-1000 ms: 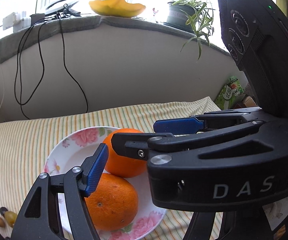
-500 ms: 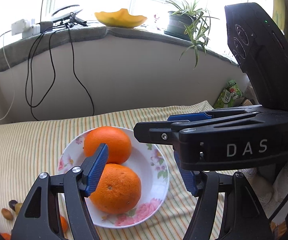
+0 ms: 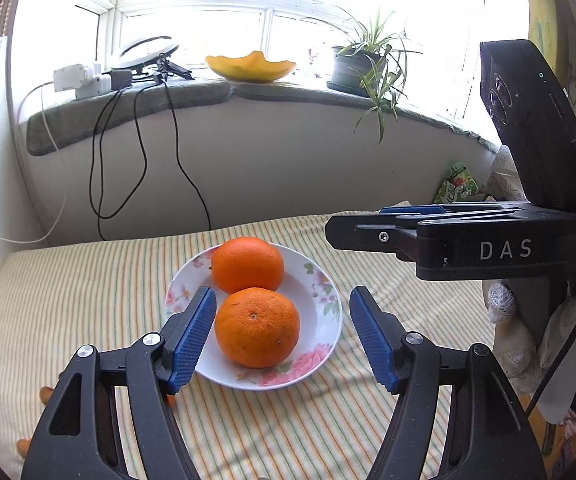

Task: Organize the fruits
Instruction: 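Lower the orange into the bowl, open the right gripper and withdraw, then move the right gripper toward the bumpy orange while the left gripper approaches the brown kiwi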

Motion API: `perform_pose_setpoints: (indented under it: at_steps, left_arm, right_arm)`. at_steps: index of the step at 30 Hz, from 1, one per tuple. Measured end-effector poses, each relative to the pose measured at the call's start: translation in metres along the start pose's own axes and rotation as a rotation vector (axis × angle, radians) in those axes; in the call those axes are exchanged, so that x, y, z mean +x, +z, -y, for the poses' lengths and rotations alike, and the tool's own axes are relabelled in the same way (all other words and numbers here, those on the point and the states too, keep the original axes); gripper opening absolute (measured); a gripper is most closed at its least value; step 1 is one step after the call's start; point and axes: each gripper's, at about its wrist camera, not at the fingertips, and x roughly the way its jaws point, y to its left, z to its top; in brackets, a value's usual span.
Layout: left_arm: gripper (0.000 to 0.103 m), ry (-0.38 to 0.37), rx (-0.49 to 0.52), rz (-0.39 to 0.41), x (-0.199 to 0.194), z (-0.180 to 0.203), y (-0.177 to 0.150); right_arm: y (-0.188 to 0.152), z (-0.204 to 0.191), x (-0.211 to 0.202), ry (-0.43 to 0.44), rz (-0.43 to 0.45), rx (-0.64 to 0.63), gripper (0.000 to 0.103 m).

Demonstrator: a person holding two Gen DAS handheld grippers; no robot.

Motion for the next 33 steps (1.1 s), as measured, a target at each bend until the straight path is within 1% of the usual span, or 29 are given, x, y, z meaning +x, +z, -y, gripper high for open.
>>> perform_pose_setpoints:
  at_steps: [5,8,10,11,12,16,20,22,26,29,31,33]
  left_arm:
    - [0.070,0.019,0.007,0.016,-0.020,-0.009,-0.011]
    - [0.070,0.033,0.008,0.029,-0.033,-0.015,-0.019]
    - [0.071,0.043,0.006,0.035,-0.043,-0.020,-0.027]
    - [0.072,0.049,0.001,0.037,-0.047,-0.025,-0.031]
    - [0.072,0.059,-0.006,0.040,-0.052,-0.029,-0.035]
    - [0.072,0.102,-0.032,0.044,-0.069,-0.052,-0.054]
    - [0.072,0.149,-0.086,0.056,-0.088,-0.083,-0.075]
    - [0.072,0.175,-0.110,0.056,-0.097,-0.097,-0.085]
    - [0.072,0.235,-0.151,0.054,-0.113,-0.123,-0.108]
    - [0.072,0.252,-0.198,0.048,-0.120,-0.140,-0.122]
    - [0.072,0.269,-0.206,0.047,-0.123,-0.148,-0.130]
    - [0.071,0.267,-0.223,0.045,-0.126,-0.156,-0.136]
  right_arm:
    - [-0.012,-0.008,-0.015,0.018,0.068,0.029,0.075]
    - [-0.019,-0.017,-0.020,0.033,0.086,0.032,0.075]
    - [-0.023,-0.025,-0.024,0.035,0.097,0.023,0.080]
    - [-0.025,-0.030,-0.026,0.037,0.105,0.014,0.085]
    - [-0.028,-0.035,-0.028,0.038,0.111,0.003,0.086]
    - [-0.037,-0.062,-0.034,0.037,0.127,-0.068,0.086]
    - [-0.049,-0.088,-0.035,0.073,0.145,-0.102,0.086]
    - [-0.055,-0.100,-0.033,0.079,0.156,-0.115,0.086]
    - [-0.068,-0.125,-0.021,0.080,0.145,-0.163,0.086]
    - [-0.077,-0.137,-0.010,0.104,0.133,-0.171,0.085]
    - [-0.082,-0.141,-0.002,0.129,0.118,-0.157,0.080]
    - [-0.086,-0.144,0.008,0.159,0.093,-0.143,0.072]
